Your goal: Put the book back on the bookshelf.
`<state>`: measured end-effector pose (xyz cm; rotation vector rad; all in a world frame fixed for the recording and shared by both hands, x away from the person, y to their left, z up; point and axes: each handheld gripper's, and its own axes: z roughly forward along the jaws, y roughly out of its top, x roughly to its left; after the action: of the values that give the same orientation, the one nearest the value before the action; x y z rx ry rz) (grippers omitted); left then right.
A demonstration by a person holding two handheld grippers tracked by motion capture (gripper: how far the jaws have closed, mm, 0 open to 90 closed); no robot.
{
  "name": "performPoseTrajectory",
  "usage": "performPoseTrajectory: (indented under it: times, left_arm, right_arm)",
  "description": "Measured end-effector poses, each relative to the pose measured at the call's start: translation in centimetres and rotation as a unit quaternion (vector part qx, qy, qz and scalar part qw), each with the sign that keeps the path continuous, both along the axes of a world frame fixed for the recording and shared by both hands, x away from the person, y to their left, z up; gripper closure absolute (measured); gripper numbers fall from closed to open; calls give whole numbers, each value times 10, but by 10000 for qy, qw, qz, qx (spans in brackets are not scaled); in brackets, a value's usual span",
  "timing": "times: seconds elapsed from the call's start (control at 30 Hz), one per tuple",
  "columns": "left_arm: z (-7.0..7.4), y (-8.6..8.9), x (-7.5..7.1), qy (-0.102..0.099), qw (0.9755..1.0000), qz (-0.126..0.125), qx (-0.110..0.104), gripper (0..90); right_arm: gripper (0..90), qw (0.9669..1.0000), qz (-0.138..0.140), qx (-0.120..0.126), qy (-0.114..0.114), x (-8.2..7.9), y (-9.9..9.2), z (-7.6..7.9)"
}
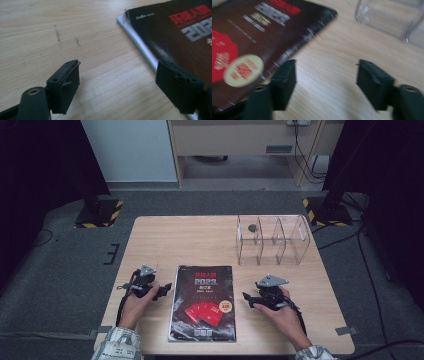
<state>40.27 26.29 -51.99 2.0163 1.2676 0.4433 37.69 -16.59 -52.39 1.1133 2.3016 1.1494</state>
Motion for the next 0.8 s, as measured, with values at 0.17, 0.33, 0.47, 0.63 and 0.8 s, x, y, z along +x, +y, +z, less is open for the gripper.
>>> performPoseTrajectory:
  times: [0.17,0.33,0.47,0.63,0.8]
  left_arm:
    - [3,-11,-5,-3,9997,-134,-213,263]
    - [5,-25,-7,-44,9992,-322,-232,301]
    - [1,-31,-3,41,9990,-296,-318,317]
    - [-4,-38,-1,80,9991,-342,-232,294]
    - [-9,-44,4,118,9996,-224,-155,278]
  right_arm:
    - [498,9992,354,45,-203,-7,19,6]
    - [507,9977,657,-31,-154,-10,36,2]
    - [421,9972,742,65,-55,-11,44,2]
    - [305,9968,799,-26,34,-12,56,-3]
    - [257,9954,940,-163,36,-14,69,-6]
